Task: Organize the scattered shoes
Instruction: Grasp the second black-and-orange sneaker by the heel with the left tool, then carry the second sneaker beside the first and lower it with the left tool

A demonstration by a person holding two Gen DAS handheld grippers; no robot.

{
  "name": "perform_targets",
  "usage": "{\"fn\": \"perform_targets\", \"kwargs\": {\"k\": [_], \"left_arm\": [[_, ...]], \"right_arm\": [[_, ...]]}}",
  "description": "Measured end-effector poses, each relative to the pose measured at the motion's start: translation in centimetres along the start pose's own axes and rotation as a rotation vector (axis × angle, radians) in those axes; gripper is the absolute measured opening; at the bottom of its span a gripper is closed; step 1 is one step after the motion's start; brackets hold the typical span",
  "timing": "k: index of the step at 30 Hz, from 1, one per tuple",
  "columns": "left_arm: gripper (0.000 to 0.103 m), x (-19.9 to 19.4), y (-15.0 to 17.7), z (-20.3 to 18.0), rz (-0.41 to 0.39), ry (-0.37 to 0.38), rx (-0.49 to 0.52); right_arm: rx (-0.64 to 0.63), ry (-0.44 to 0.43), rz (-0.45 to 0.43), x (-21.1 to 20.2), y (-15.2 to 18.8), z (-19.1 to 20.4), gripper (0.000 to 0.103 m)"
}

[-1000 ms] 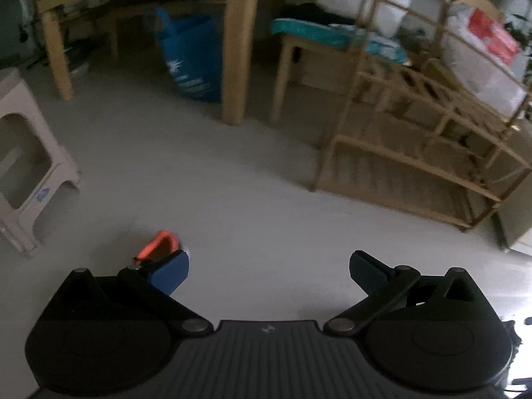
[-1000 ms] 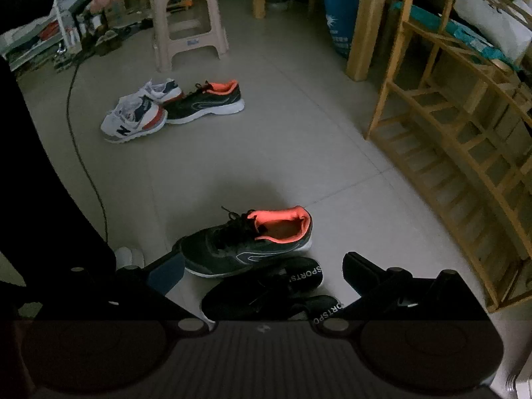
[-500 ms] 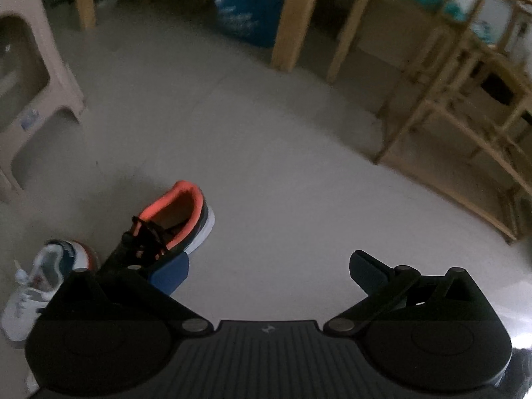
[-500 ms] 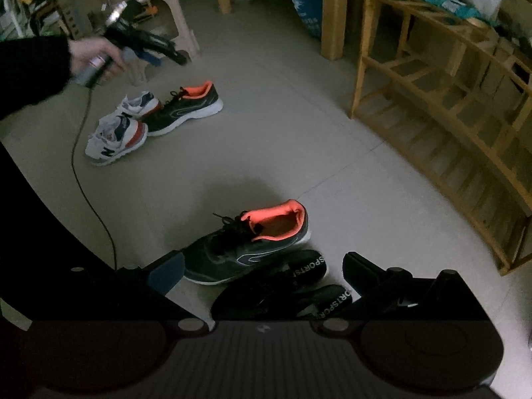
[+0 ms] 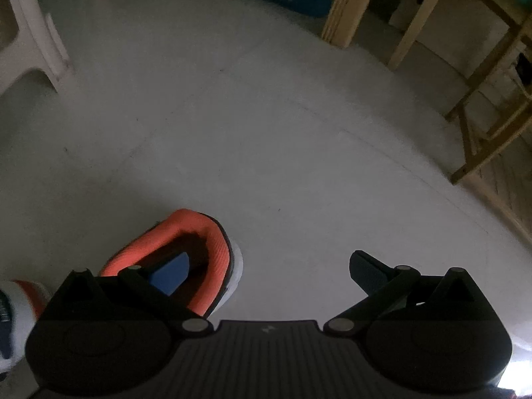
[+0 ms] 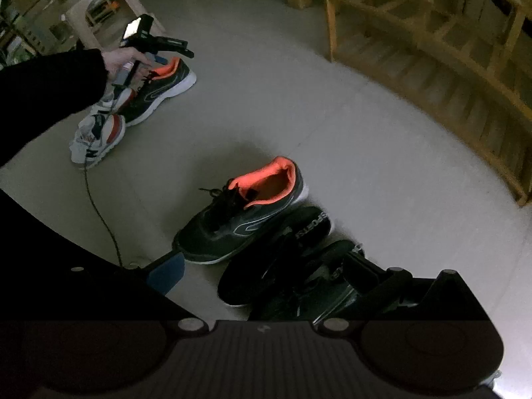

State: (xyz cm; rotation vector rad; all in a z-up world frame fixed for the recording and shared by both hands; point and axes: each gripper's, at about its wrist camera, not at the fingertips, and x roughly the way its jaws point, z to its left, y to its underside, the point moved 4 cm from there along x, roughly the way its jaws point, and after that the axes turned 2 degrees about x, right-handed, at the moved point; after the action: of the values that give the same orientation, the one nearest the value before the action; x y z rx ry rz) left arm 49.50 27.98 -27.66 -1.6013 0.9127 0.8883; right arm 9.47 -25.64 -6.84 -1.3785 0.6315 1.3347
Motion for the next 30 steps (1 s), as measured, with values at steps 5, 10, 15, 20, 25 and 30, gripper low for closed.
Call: {"fn": "perform_targets", "kwargs": {"k": [5,10,15,20,25,30], "left_arm": [[0.098,1.0,-0.1,1.0,0.013,-0.055,-0.071],[0.013,1.4,0.2,0.9,0.034,-0.075,-0.089],[0.012,0.3,2.8,-3.2,0.075,-0.033,0.100],[0.012,-1.6,6.2,-8.0,0.095,0.043,0.219],[0.013,-3.8,10.8,-14.1,0.114,0.107,0.312],[0.013,-4.8,15.2,-19.6,0.147,0.149,0.379]], "right_arm": [[0.009,0.017,0.020,0.8,0.0,-0.3,0.103],[0.030,0.016,0.044,1.2,0.3,-0.7,0.103],[0.046,0.000,0.025,0.4,0.1,-0.9,0.103],[0.104,-0.048,0.005,-0.6,-0.3,-1.0,0.103],[0.076,-0.063,-0.031,-1.8,-0.6,0.1,0.103],[0.074,-0.075,-0.049,-2.8,-0.6,0.8,0.103]]}}
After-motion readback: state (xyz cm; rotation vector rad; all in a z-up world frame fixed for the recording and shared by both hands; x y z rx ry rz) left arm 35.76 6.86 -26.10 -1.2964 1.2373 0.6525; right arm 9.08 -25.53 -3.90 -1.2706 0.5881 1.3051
